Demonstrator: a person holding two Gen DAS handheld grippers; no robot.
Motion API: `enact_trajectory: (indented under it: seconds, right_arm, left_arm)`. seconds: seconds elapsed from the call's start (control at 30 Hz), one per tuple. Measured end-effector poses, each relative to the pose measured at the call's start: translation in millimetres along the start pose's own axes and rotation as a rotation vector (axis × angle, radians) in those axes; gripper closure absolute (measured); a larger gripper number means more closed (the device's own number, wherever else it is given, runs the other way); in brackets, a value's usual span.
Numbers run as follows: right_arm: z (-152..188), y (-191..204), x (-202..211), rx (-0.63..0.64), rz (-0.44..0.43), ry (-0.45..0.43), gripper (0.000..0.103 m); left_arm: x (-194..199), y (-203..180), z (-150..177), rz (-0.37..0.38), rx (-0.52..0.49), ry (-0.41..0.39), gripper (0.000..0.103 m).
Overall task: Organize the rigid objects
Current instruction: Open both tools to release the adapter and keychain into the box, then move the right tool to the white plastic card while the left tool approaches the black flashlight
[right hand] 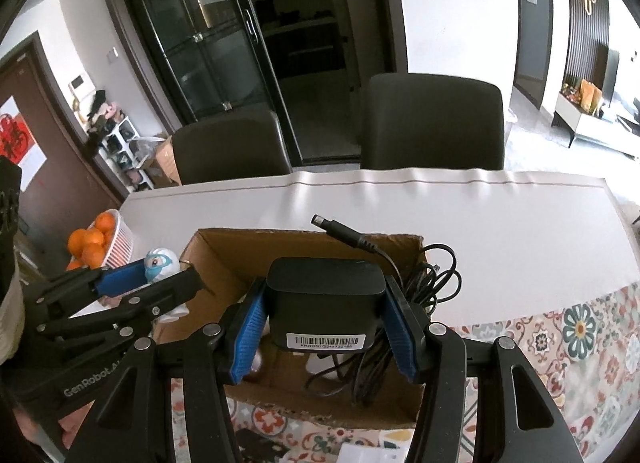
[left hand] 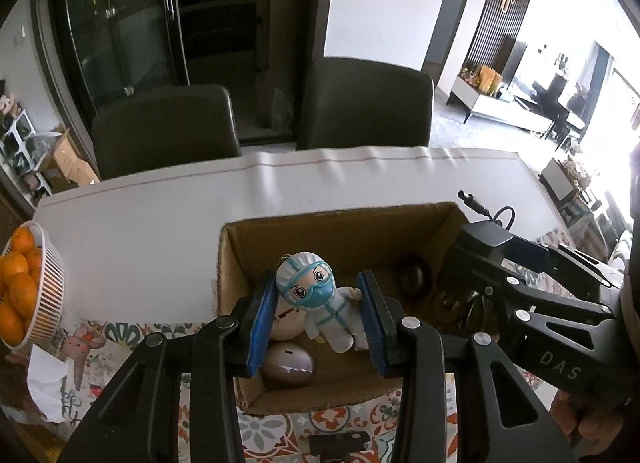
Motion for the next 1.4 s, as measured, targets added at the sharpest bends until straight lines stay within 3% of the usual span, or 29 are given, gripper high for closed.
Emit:
enact_trajectory:
  seconds: [0.2,0.33,0.4,0.53,0.8,1.13,1.4]
  right_arm:
    - [10.5,-4.0,-13.7,-0.002,-0.011,0.059,0.048]
    - [11.1,-0.8,-14.4,0.016,-0.026,0.070,0.047]
    - [9.2,0.0,-10.6,0.028,-0.016,0.063,0.046]
    - [9.4,1.5,0.6,0.059,0.057,0.045,0.038]
    - [31.2,2.9,25.8,0.026,0.110,0.014,0.038]
    - [64.0,10.6,68.2,0.021,0.165,-0.042,0.024]
    - [88.2,15.5,88.6,0.052,0.243,-0.065,0.013]
  left_arm:
    - [-15.3,-1.2,6.8,-0.019,-0.019,0.048,0.063]
    - [-15.1,1.0,10.3,-0.027,-0.021,0.054,0.046]
    - [-11.4,4.0,12.1,-0.046,-0.018,0.037,0.045]
    - [-0.1,6.3,15.9,-0.104,-0.035,-0.010,0.032]
    - [33.0,9.2,32.1,-0.190,-0.036,-0.111,0.016]
    - [65.6,5.7,68.1,-0.207,-0.007,-0.167,0.005]
    - [74.1,9.1,96.6,-0.233,0.023,-0.175,0.005]
Point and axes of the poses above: each gripper's, at about its wrist camera, not at the fingertips, and x roughly against the way its jaws point, y to its left, z to its underside, the point moved 4 cm from there along -x, roughly the way its jaws point, and after that the axes turned 12 degrees about x, right-handed, at the moved point
